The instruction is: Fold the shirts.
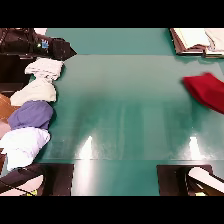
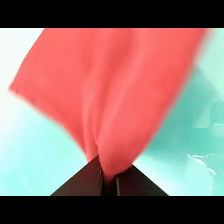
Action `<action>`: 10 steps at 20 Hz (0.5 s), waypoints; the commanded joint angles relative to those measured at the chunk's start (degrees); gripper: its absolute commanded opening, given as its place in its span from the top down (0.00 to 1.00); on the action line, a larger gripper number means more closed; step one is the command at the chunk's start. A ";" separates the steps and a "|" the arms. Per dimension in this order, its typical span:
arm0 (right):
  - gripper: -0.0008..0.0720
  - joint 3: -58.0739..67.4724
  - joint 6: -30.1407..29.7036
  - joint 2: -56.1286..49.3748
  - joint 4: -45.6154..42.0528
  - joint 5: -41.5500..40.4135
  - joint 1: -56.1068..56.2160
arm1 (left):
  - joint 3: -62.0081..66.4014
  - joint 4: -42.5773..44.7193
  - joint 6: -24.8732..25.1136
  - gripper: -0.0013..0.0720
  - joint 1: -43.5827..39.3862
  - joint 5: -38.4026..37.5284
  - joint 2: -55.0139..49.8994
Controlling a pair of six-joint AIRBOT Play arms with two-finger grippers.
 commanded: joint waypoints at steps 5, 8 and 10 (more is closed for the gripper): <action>0.97 -0.83 -2.86 -1.57 -8.72 4.72 -12.70 | 0.00 -0.09 -0.24 0.95 -0.22 0.79 -0.02; 0.97 1.05 -1.27 -1.95 -13.31 5.84 -11.96 | 0.00 -0.13 -0.24 0.95 -0.22 0.63 -0.02; 0.97 2.29 -1.46 -1.95 -13.09 5.73 -9.92 | 0.00 -0.15 -0.24 0.95 -0.22 0.70 -0.02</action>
